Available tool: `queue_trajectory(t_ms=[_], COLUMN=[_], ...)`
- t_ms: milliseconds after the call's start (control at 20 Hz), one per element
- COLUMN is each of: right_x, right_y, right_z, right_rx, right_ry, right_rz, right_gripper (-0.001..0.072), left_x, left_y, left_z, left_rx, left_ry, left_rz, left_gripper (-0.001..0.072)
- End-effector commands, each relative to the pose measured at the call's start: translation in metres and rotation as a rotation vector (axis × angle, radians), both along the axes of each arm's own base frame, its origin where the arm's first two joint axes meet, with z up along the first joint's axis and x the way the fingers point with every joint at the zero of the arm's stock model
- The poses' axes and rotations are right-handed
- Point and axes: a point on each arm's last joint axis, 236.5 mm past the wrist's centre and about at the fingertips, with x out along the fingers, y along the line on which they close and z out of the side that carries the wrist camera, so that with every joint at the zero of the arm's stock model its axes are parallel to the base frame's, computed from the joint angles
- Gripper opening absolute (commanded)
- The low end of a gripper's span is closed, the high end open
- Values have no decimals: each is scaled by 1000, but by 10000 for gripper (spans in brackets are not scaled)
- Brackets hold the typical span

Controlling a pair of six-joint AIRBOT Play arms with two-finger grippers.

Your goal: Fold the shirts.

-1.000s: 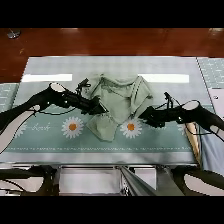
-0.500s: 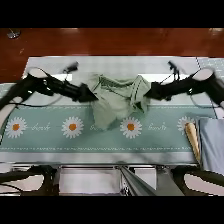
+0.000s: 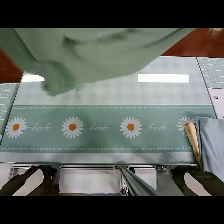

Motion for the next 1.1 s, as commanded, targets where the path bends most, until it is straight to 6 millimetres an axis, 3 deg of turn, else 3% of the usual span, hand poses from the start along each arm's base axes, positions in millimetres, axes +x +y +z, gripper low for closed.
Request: queue_trajectory(t_ms=[0,100,200,300,450,550,650,800,950,1050], right_x=[-97,-143,-180,-205,-218,-215,-210,-193,-159,-124], right_y=[-29,-38,-41,-41,-53,-60,-61,-44,-15,-11], right_z=[68,86,94,90,74,59,44,9,-45,-85], right_rx=[-100,-105,-101,-104,-107,-113,-102,-74,-27,-8], right_ry=[-239,-323,-375,-383,-325,-255,-183,-47,127,218], right_rz=[-150,-209,-236,-244,-297,-324,-325,-249,-117,-89], right_gripper=[26,26,26,26,26,26,26,26,26,26], left_x=[-68,-100,-135,-170,-216,-230,-223,-188,-126,-82], left_y=[34,43,30,21,16,25,42,48,43,35], left_z=[81,94,103,107,107,100,81,40,-31,-88], left_rx=[74,132,186,239,255,241,255,256,259,259], left_ry=[-241,-290,-351,-409,-454,-424,-331,-157,76,239], left_rz=[286,429,466,495,476,475,513,506,423,339], left_gripper=[27,27,27,27,27,27,27,27,28,28])
